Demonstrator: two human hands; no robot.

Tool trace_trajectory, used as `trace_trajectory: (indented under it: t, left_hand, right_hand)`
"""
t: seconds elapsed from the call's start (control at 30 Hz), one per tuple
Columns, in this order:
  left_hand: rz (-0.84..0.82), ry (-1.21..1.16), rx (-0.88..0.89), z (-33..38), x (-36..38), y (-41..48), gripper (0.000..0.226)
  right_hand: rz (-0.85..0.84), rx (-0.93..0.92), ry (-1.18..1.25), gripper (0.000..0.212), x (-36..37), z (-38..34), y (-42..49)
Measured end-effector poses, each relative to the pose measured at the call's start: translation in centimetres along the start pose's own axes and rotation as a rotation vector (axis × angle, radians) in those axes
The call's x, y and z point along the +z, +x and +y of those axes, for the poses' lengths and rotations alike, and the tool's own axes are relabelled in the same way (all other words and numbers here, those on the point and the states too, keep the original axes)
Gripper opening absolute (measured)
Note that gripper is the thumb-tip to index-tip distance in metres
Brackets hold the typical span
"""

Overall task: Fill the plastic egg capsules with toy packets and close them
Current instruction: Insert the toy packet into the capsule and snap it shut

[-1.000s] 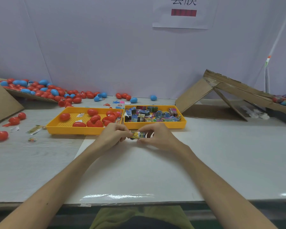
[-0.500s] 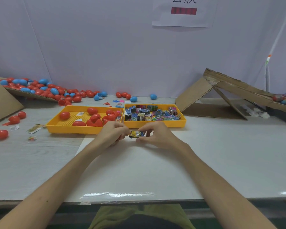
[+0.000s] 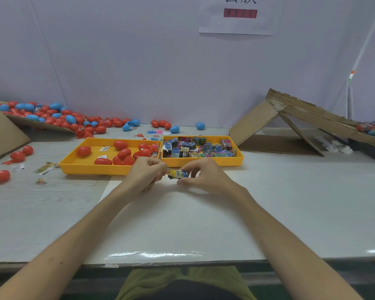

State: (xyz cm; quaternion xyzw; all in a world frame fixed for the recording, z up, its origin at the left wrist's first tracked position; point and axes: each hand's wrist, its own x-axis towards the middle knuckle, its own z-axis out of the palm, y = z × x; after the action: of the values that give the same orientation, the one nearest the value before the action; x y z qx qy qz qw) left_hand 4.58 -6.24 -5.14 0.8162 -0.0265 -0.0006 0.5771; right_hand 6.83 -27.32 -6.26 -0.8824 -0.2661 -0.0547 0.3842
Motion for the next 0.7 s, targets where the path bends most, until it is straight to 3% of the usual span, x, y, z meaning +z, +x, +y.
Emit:
trace_trajectory:
  t: [0.13,0.37,0.47,0.57,0.7]
  left_hand:
    - [0.031,-0.044,0.021,0.1,0.1,0.0,0.043]
    - [0.118,-0.120,0.068,0.5,0.0,-0.2,0.034]
    - [0.208,-0.265,0.057,0.7,-1.1,0.0,0.034]
    - [0.154,-0.364,0.067,0.9,-2.4,-0.1,0.038]
    - [0.024,-0.320,0.139,0.9,-2.0,-0.3,0.043]
  right_hand:
    - [-0.006,0.003,-0.007,0.034,-0.1,-0.1,0.0]
    - [0.001,-0.008,-0.003,0.028,-0.2,0.1,0.0]
    - [-0.016,0.005,-0.050,0.024,-0.8,0.7,-0.1]
    - [-0.010,0.008,-0.071,0.027,-1.2,1.2,-0.3]
    - [-0.063,0.053,0.020,0.046,-0.7,0.7,-0.3]
